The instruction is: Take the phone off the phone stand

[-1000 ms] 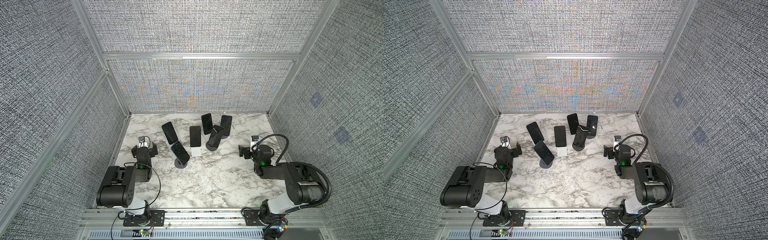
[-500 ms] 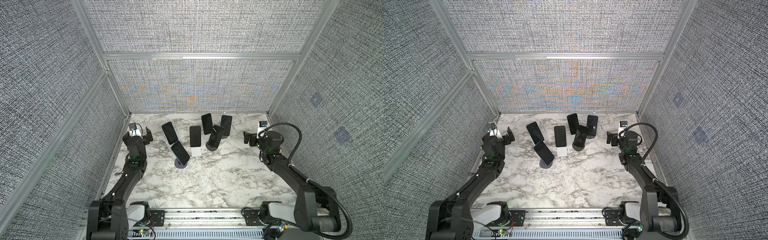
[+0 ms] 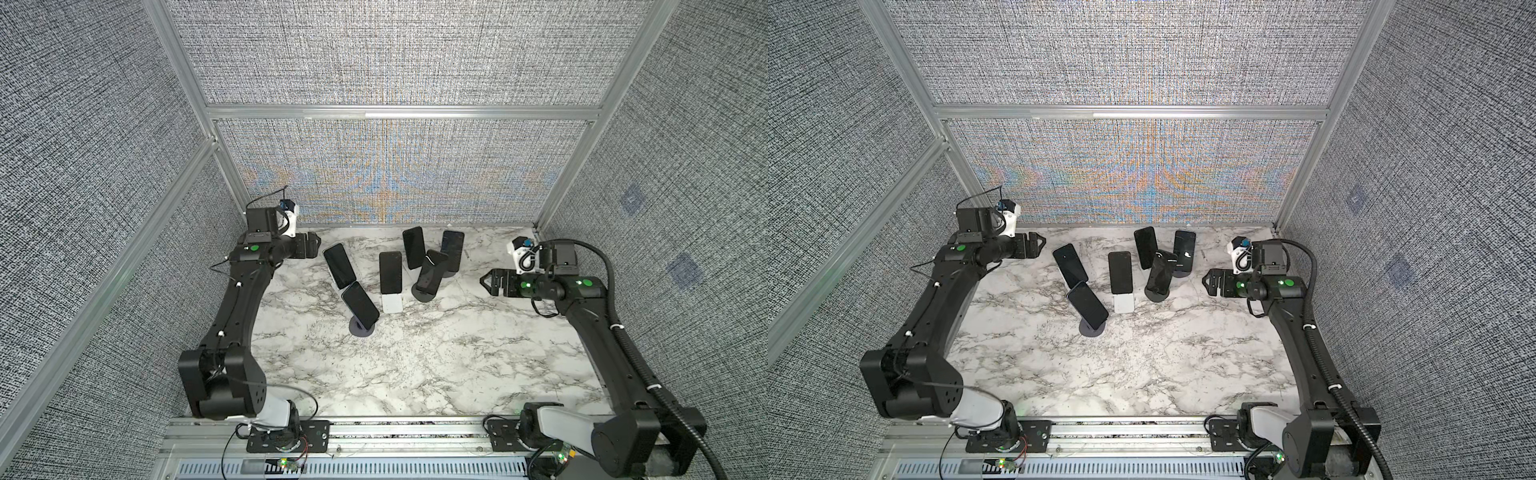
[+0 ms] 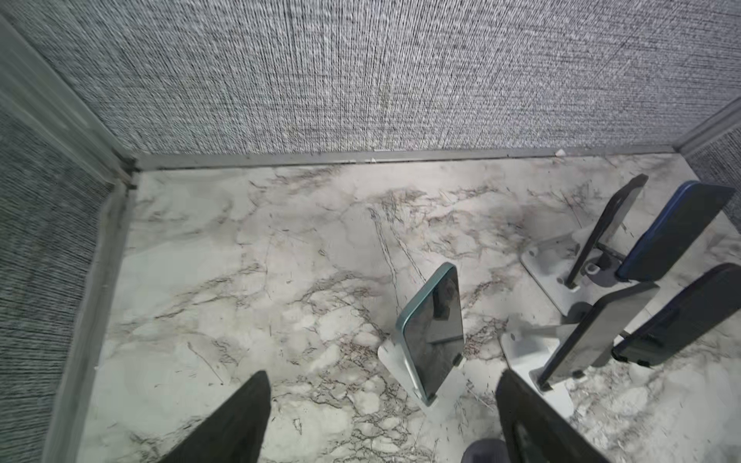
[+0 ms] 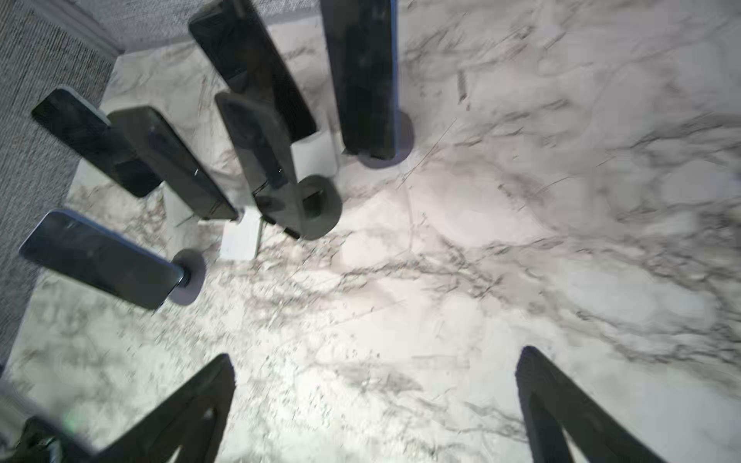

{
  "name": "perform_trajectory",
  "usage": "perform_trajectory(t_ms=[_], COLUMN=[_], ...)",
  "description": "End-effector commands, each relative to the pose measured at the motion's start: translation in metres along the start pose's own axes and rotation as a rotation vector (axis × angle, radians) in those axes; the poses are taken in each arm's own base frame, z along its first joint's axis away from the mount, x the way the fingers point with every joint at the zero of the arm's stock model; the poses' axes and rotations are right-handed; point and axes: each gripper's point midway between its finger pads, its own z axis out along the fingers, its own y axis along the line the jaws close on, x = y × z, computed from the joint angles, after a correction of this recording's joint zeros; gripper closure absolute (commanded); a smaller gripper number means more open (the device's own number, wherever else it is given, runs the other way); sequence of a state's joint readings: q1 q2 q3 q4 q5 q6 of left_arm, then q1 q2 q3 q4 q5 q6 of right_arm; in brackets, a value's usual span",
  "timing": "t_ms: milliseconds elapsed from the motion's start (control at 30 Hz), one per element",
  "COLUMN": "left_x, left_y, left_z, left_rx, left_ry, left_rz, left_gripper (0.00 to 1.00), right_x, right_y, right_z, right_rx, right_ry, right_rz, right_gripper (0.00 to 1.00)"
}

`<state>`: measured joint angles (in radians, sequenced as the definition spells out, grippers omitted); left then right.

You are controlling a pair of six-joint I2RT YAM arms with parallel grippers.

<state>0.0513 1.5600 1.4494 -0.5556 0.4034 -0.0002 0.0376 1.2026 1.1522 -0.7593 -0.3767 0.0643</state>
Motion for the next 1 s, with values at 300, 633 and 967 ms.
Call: perform_trajectory(t_ms=[300, 633, 967], left_x=[0.013, 0.022, 0.032], left_y=[-0.024, -0.022, -0.018], left_z=[0.047, 0.073, 0.094], left_rx=[0.421, 0.492, 0.527], left_ry=[0.088, 0.075, 0.092], left_rz=[-0.077, -0.057, -0.073], left_gripper=[0.26, 0.24, 0.45], right_x=[0.037, 0.04, 0.04], right_y=[0.03, 0.037, 0.042], right_z=[-0.005, -0.004, -0.001], right_rx=[-0.124, -0.165, -0.186], right_ry=[0.125, 0.142, 0.124], right_rz=[-0.039, -0.053, -0.072], right_gripper=[0.06, 0.11, 0.15])
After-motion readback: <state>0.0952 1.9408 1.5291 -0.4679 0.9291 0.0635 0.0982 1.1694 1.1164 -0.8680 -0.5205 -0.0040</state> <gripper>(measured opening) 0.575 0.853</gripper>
